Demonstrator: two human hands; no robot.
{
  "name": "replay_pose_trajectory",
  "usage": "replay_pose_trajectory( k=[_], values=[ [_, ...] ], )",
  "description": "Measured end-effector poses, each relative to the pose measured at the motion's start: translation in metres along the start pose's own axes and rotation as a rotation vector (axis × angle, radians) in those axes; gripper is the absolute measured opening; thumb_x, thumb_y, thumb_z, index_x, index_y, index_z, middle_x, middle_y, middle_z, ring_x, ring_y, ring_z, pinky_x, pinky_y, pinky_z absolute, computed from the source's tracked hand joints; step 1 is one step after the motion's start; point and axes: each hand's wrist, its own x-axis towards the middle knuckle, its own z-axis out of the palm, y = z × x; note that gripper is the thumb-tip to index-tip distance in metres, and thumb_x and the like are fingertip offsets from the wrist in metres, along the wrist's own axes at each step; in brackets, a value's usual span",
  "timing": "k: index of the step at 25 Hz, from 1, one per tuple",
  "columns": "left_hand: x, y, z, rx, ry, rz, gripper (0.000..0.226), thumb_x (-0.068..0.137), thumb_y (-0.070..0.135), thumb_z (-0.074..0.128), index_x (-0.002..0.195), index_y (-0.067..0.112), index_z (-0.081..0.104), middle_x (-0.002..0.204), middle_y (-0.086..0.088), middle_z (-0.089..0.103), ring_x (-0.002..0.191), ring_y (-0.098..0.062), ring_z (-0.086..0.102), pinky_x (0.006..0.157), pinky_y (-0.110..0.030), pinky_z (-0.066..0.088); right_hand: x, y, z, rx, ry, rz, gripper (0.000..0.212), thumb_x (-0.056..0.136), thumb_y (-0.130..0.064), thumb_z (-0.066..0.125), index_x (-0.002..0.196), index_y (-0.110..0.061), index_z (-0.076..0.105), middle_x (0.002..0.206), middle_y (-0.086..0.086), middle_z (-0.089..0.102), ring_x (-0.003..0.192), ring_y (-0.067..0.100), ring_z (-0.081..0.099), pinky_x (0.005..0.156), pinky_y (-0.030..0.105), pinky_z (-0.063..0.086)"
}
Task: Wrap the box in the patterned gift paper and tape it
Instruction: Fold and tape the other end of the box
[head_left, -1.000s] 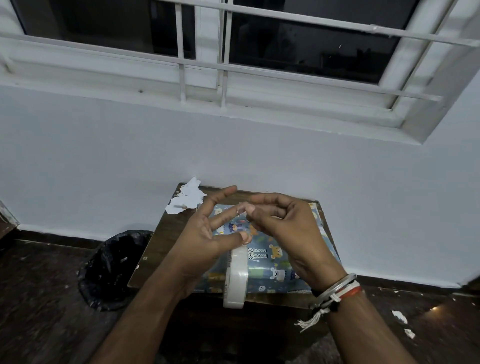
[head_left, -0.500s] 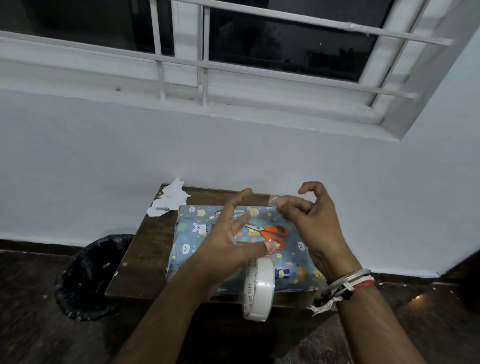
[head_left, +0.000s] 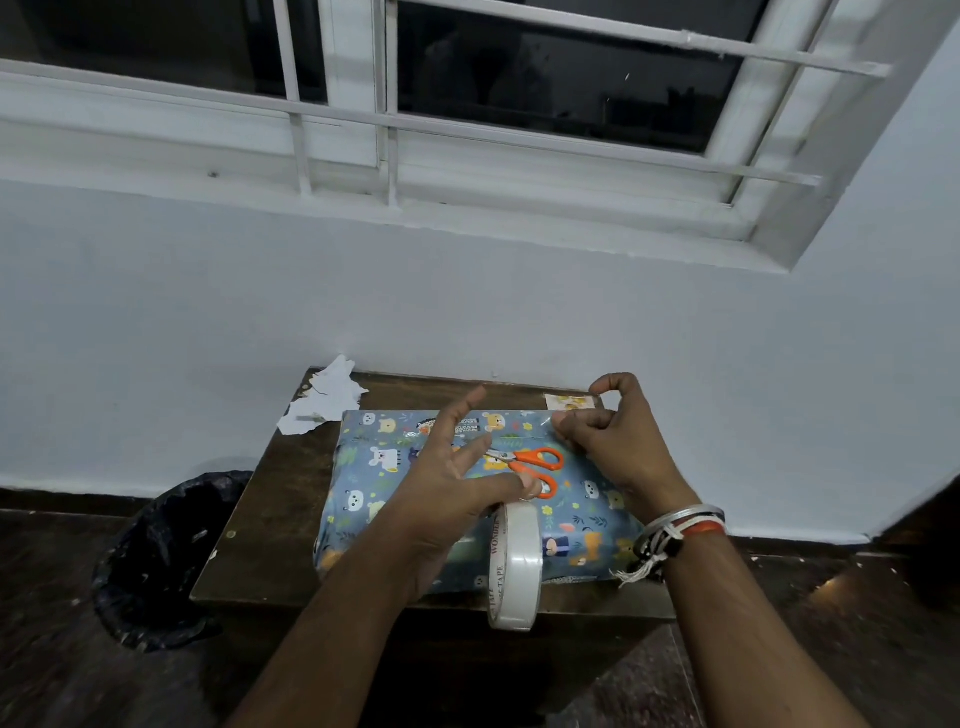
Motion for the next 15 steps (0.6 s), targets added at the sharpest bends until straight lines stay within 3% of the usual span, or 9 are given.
replay_pose_trajectory(
  k=[2, 5, 8, 12, 15],
  values=[
    [0.001, -0.001, 0.000, 0.002, 0.008, 0.000, 0.092, 0.071, -0.003, 0.087, 0.128, 0.060, 0.053, 0.151, -0.012, 0.048, 0.139, -0.019, 0.049, 0.091, -0.037, 0.060, 0.004, 0.005, 0.004, -0.074, -0.002, -0.004, 0.046, 0.085, -0.020, 0.082, 0.106, -0.033, 0.043, 0.076, 0.003, 0.076, 0.071, 0.019, 0.069, 0.082, 0.051, 0.060],
    [0.002, -0.001, 0.000, 0.002, 0.013, -0.004, 0.096, 0.060, 0.006, 0.094, 0.125, 0.063, 0.054, 0.152, -0.012, 0.047, 0.139, -0.020, 0.049, 0.098, -0.043, 0.057, 0.009, 0.008, 0.006, -0.143, 0.004, -0.019, 0.048, 0.084, -0.023, 0.083, 0.106, -0.035, 0.042, 0.073, -0.001, 0.075, 0.071, 0.016, 0.069, 0.082, 0.048, 0.060],
    [0.002, 0.000, 0.001, 0.005, 0.009, -0.010, 0.095, 0.054, 0.013, 0.093, 0.122, 0.066, 0.054, 0.152, -0.012, 0.047, 0.139, -0.020, 0.050, 0.101, -0.046, 0.055, 0.011, 0.005, 0.009, -0.245, -0.001, -0.023, 0.047, 0.086, -0.024, 0.082, 0.111, -0.030, 0.042, 0.076, -0.002, 0.075, 0.074, 0.015, 0.070, 0.075, 0.040, 0.058],
    [0.002, 0.000, -0.001, 0.002, 0.007, -0.011, 0.094, 0.067, 0.001, 0.092, 0.126, 0.062, 0.052, 0.153, -0.012, 0.046, 0.139, -0.022, 0.049, 0.100, -0.047, 0.056, 0.016, 0.001, 0.018, -0.466, 0.038, -0.063, 0.049, 0.084, -0.020, 0.081, 0.111, -0.023, 0.040, 0.088, 0.003, 0.072, 0.080, 0.018, 0.067, 0.061, 0.028, 0.047],
    [0.002, -0.001, -0.003, -0.001, 0.011, -0.015, 0.092, 0.070, 0.000, 0.089, 0.127, 0.061, 0.052, 0.154, -0.012, 0.046, 0.140, -0.022, 0.048, 0.100, -0.047, 0.056, 0.021, 0.000, 0.023, -0.544, 0.066, -0.058, 0.050, 0.080, -0.020, 0.080, 0.109, -0.021, 0.039, 0.097, 0.008, 0.067, 0.088, 0.025, 0.064, 0.057, 0.026, 0.041]
  ],
)
